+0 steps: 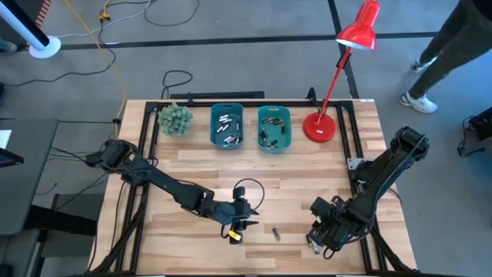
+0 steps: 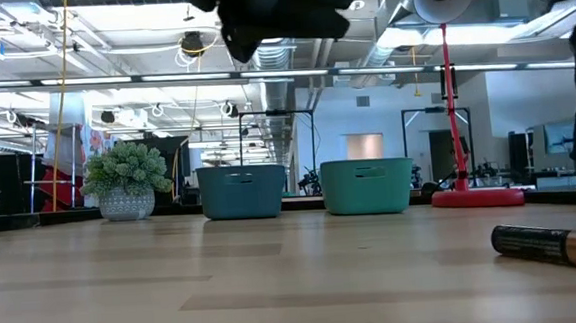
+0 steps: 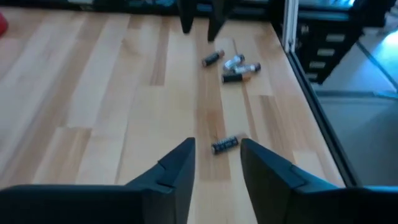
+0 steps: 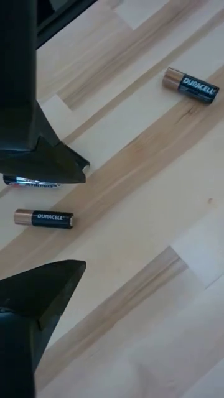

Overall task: Sort batteries
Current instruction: Put the black battery into the green bin

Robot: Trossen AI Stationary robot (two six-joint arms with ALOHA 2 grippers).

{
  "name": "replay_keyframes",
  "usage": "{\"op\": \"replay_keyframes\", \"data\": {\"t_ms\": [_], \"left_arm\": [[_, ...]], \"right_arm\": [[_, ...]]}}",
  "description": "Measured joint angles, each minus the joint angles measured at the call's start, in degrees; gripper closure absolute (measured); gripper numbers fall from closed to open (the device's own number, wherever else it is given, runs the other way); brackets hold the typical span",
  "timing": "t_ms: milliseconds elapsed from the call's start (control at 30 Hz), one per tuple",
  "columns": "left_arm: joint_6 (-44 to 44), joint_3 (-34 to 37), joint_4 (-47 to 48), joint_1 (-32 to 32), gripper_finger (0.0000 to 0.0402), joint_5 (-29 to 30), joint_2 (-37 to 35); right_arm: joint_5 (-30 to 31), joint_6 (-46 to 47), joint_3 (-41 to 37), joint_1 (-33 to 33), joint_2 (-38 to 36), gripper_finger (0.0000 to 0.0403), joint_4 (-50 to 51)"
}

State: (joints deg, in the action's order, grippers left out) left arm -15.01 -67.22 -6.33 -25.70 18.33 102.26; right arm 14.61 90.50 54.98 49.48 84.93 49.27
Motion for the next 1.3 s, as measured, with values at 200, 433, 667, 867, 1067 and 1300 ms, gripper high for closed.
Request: {"op": "replay_keyframes", "data": {"t_ms": [200,433,667,867,1067,1300], "left_arm": [[4.88,-0.62,-1.68,0.36,0.0265,-0.04,0.00],[26.91,-4.23,0.15,2.45,0.0264,-2.23,0.00],[29.46,-4.66,0.69,9.11,0.0264,-14.30,1.62],[35.88,-16.22,10.90,11.07,0.0264,-21.59,10.15],[41.69,-35.57,26.19,11.63,0.0264,-24.97,23.45],[46.37,-52.72,34.14,11.94,0.0264,-31.71,35.62]], "right_arm": [[0.00,1.68,0.00,-0.14,0.00,0.0177,0.07],[0.01,5.44,0.00,-0.49,0.02,0.0177,1.43],[0.00,10.55,0.00,-0.33,0.02,0.0177,2.41],[0.00,13.62,0.00,-0.38,0.04,0.0177,2.58],[-1.29,14.70,0.00,-0.40,0.04,0.0177,2.76],[-2.84,14.69,0.00,-0.31,0.04,0.0177,2.74]]}}
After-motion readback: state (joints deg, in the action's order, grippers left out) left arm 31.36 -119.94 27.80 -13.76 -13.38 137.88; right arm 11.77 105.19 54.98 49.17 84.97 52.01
